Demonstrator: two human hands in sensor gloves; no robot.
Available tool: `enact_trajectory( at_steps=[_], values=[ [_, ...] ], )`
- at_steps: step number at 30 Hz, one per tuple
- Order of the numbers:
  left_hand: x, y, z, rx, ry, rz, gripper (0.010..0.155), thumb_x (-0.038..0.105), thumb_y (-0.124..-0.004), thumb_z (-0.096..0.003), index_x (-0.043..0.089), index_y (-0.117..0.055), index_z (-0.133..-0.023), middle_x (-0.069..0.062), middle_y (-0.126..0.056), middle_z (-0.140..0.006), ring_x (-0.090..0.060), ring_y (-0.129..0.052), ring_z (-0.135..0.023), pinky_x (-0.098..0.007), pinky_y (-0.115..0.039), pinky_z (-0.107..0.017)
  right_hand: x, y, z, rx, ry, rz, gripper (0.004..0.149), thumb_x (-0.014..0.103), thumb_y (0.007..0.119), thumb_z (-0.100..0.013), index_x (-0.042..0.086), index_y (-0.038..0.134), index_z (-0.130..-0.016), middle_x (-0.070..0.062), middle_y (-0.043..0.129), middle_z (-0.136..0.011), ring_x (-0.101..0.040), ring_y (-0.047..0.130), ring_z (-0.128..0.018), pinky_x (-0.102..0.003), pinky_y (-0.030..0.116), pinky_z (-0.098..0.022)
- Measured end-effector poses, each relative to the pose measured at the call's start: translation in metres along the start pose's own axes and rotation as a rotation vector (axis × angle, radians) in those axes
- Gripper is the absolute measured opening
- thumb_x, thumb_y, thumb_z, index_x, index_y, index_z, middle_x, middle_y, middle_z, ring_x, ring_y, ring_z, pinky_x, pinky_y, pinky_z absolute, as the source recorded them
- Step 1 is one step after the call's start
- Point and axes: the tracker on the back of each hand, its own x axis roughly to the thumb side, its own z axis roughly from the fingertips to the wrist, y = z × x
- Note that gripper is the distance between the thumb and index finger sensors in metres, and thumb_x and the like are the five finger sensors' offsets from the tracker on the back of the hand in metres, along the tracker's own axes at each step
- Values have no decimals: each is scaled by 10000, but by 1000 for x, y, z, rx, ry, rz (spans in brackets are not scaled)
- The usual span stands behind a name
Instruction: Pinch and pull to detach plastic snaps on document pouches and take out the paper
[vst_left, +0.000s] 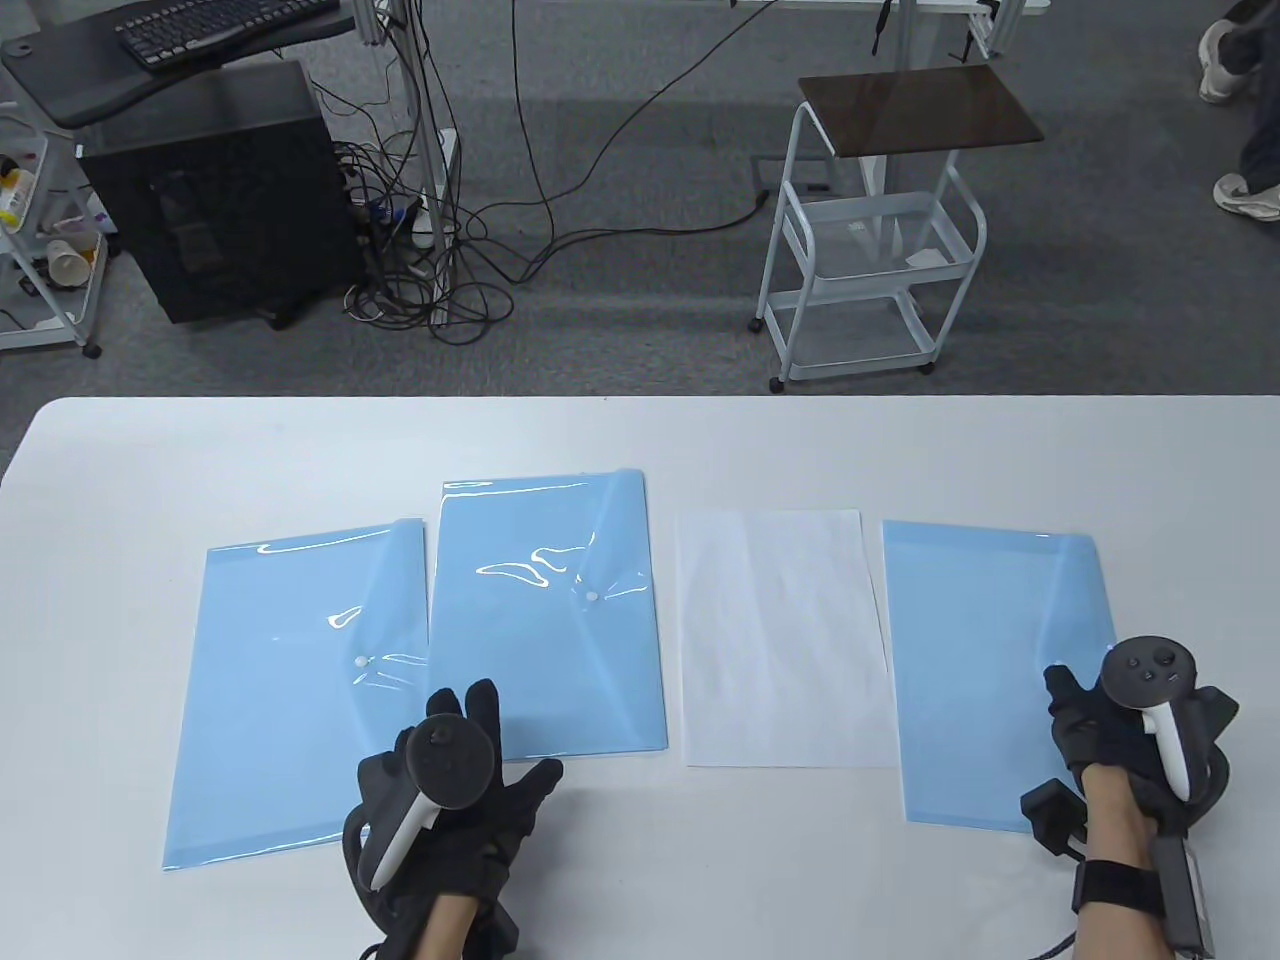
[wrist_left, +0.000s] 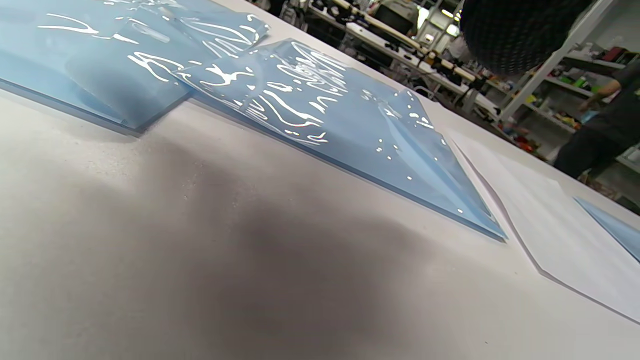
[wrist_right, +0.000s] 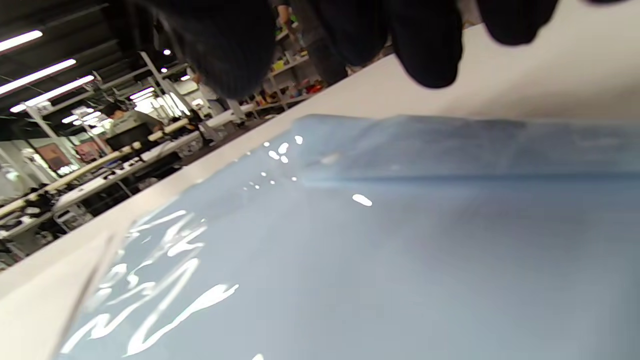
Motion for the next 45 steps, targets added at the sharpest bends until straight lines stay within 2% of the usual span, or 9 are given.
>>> enact_trajectory(
  at_steps=[6, 12, 20, 26, 30, 34, 36, 39, 45],
  values=[
    [4, -3, -2, -14, -1, 4, 937, 668, -695, -545, 235, -145, -1167, -217, -181, -1225, -669, -313, -1047, -778, -436, -669, -18, 11, -18, 65, 111, 73, 857, 493, 830, -491, -52, 524, -1078, -385, 626, -1079, -707, 618, -877, -799, 592, -531],
    [6, -4, -2, -29, -2, 9, 935, 663, -696, -546, 226, -152, -1168, -222, -186, -1223, -674, -326, -1043, -778, -441, -666, -22, 16, -30, 68, 143, 196, 959, 496, 910, -423, -52, 486, -1085, -370, 540, -1090, -632, 621, -850, -740, 690, -503],
    [7, -6, -3, -34, 17, 14, 929, 656, -696, -549, 221, -156, -1167, -221, -191, -1222, -673, -340, -1042, -775, -446, -666, -20, 13, -39, 78, 138, 165, 917, 438, 976, -361, -79, 613, -1026, -319, 741, -967, -538, 767, -746, -719, 728, -501],
    [7, -5, -4, -19, 17, 9, 928, 656, -696, -549, 222, -158, -1167, -219, -195, -1223, -669, -349, -1044, -772, -452, -669, -27, 12, -44, 101, 142, 106, 938, 434, 993, -341, -75, 589, -1018, -210, 785, -865, -455, 799, -681, -720, 722, -496],
    [7, -7, -6, -24, 24, 7, 928, 656, -697, -548, 221, -161, -1168, -219, -197, -1223, -669, -354, -1043, -769, -456, -670, -28, 11, -43, 110, 147, 78, 781, 406, 1002, -351, 31, 687, -959, -168, 816, -807, -456, 806, -664, -729, 708, -497],
    [8, -6, -5, -18, 17, 9, 927, 656, -697, -548, 221, -162, -1168, -219, -199, -1223, -670, -358, -1042, -768, -460, -670, -23, 8, -35, 62, 162, 117, 692, 384, 989, -372, 62, 699, -912, -267, 740, -945, -526, 774, -739, -741, 693, -506],
    [8, -7, -5, -19, 13, 12, 925, 656, -696, -548, 223, -163, -1168, -219, -198, -1223, -668, -360, -1044, -766, -466, -671, -21, 1, -31, 43, 160, 114, 620, 353, 965, -400, 62, 718, -889, -264, 801, -940, -511, 845, -732, -713, 734, -499],
    [9, -7, -5, -21, 9, 21, 926, 655, -697, -549, 221, -164, -1169, -222, -201, -1222, -669, -363, -1043, -766, -469, -671, -16, -12, -18, -18, 179, 52, 536, 298, 946, -422, 53, 757, -859, -249, 918, -852, -472, 974, -641, -665, 821, -440],
    [10, -7, -2, -19, -6, 33, 922, 655, -697, -548, 227, -167, -1169, -219, -205, -1223, -665, -374, -1044, -761, -480, -673, 3, -48, 8, -142, 132, 130, 498, 300, 971, -400, 83, 815, -820, -142, 1059, -632, -321, 1106, -423, -529, 934, -295]
  ],
)
